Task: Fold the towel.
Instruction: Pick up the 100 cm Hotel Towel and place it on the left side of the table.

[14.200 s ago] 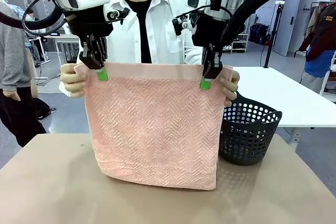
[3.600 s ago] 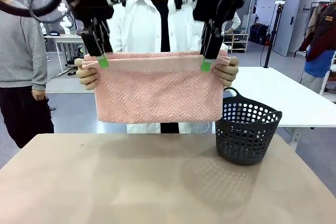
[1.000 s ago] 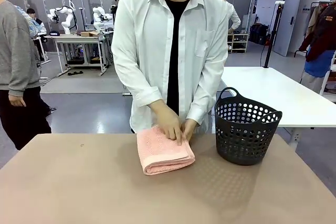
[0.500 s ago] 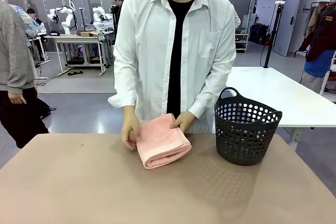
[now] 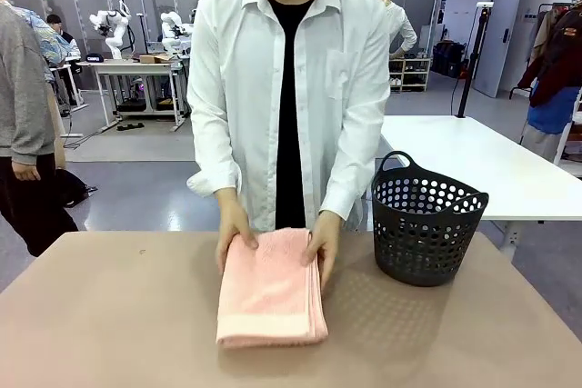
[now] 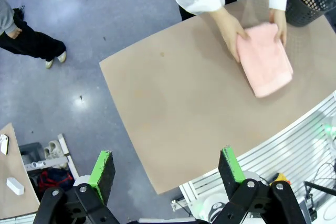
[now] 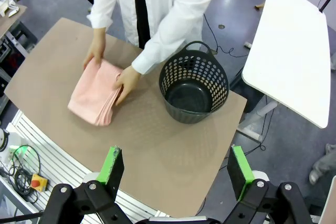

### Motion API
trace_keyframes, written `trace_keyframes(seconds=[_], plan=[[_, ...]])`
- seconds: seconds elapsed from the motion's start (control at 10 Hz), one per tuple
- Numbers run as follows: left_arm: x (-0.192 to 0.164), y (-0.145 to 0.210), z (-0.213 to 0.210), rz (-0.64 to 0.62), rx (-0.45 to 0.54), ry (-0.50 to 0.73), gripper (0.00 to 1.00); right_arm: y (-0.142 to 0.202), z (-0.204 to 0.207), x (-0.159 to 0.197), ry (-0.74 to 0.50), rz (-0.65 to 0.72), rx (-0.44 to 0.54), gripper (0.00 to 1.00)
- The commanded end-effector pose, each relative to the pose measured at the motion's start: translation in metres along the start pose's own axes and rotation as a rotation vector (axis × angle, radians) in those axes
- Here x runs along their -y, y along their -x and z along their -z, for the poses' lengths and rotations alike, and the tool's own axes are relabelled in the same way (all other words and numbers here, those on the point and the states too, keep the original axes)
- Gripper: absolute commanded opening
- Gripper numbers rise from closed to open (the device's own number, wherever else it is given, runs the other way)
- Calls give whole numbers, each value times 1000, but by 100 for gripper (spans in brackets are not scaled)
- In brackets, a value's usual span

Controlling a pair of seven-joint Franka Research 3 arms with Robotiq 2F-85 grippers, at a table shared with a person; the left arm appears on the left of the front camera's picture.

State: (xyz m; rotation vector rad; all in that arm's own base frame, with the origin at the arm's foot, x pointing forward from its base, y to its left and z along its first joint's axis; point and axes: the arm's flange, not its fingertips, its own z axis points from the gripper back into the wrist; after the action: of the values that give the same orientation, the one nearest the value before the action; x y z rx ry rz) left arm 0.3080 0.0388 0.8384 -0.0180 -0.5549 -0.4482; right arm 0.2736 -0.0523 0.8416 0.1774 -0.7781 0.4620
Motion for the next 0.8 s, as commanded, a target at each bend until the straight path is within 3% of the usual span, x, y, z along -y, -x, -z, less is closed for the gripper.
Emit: trace_keyframes(seconds=[0.0, 0.7], plan=[[-1, 0, -2, 13, -5, 1, 100, -1, -1, 0, -3, 1, -2, 100], [-1, 0, -2, 13, -5, 1, 100, -1, -1, 0, -3, 1, -2, 100]])
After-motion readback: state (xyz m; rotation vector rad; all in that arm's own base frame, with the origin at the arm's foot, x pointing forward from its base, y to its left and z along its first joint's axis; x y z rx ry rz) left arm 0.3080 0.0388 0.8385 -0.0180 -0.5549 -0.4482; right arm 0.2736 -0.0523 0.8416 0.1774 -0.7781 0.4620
